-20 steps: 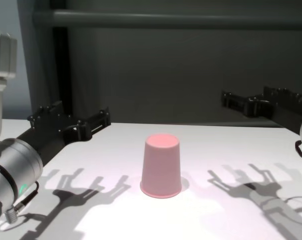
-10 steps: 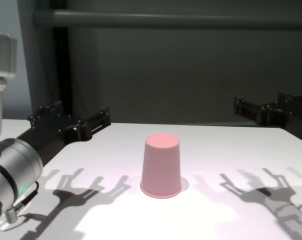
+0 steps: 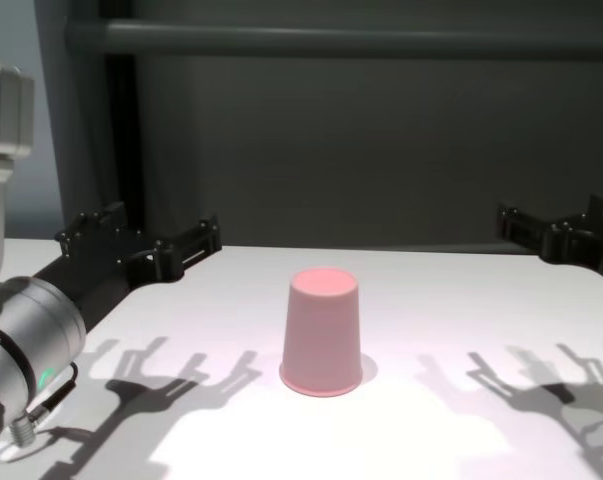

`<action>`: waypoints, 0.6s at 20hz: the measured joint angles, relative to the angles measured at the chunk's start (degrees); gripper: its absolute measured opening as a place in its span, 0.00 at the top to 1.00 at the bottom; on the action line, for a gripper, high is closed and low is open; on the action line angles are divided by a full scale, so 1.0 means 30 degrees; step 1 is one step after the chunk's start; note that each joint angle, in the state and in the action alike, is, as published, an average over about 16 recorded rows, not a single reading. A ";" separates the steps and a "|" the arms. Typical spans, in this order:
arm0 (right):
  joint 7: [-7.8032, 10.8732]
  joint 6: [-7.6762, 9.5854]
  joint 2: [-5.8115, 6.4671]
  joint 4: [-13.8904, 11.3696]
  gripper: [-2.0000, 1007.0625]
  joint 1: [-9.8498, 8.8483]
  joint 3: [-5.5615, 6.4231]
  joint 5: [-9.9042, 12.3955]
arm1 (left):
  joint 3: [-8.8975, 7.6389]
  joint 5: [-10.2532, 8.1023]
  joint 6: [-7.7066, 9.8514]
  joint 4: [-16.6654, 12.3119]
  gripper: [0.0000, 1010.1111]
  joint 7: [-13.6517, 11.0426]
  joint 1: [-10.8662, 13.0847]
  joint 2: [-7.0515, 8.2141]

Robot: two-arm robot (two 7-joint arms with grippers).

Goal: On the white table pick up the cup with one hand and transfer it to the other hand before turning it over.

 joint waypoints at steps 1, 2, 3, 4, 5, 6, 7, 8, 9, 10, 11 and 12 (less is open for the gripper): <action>-0.0091 -0.0028 -0.0015 -0.0046 0.01 -0.0100 0.0050 -0.0112 | 0.0000 0.0000 0.0000 0.0000 0.01 0.0000 0.0000 0.0000; -0.0181 -0.0060 -0.0030 -0.0090 0.01 -0.0199 0.0098 -0.0227 | 0.0000 0.0000 0.0000 0.0000 0.01 0.0000 0.0000 0.0000; -0.0271 -0.0095 -0.0046 -0.0132 0.01 -0.0301 0.0147 -0.0349 | 0.0000 0.0000 0.0000 0.0000 0.01 0.0000 0.0000 0.0000; -0.0355 -0.0131 -0.0062 -0.0171 0.01 -0.0401 0.0195 -0.0470 | 0.0000 0.0000 0.0000 0.0000 0.01 0.0000 0.0000 0.0000; -0.0441 -0.0167 -0.0078 -0.0208 0.01 -0.0501 0.0241 -0.0589 | 0.0000 0.0000 0.0000 0.0000 0.01 0.0000 0.0000 0.0000; -0.0528 -0.0201 -0.0095 -0.0247 0.01 -0.0604 0.0287 -0.0714 | 0.0000 0.0000 0.0000 0.0000 0.01 0.0000 0.0000 0.0000; -0.0610 -0.0234 -0.0113 -0.0283 0.01 -0.0702 0.0327 -0.0836 | 0.0000 0.0000 0.0000 0.0000 0.01 0.0000 0.0000 0.0000; -0.0690 -0.0263 -0.0134 -0.0317 0.01 -0.0797 0.0364 -0.0964 | 0.0000 0.0000 0.0000 0.0000 0.01 0.0000 0.0000 0.0000; -0.0763 -0.0289 -0.0156 -0.0347 0.01 -0.0885 0.0397 -0.1088 | 0.0000 0.0000 0.0000 0.0000 0.01 0.0000 0.0000 0.0000; -0.0829 -0.0312 -0.0180 -0.0375 0.01 -0.0969 0.0429 -0.1207 | 0.0000 0.0000 0.0000 0.0000 0.01 0.0000 0.0000 0.0000; -0.0889 -0.0327 -0.0208 -0.0402 0.01 -0.1051 0.0459 -0.1323 | 0.0000 0.0000 0.0000 0.0000 0.01 0.0000 0.0000 0.0000; -0.0940 -0.0335 -0.0238 -0.0425 0.01 -0.1124 0.0484 -0.1429 | 0.0000 0.0000 0.0000 0.0000 0.01 0.0000 0.0000 0.0000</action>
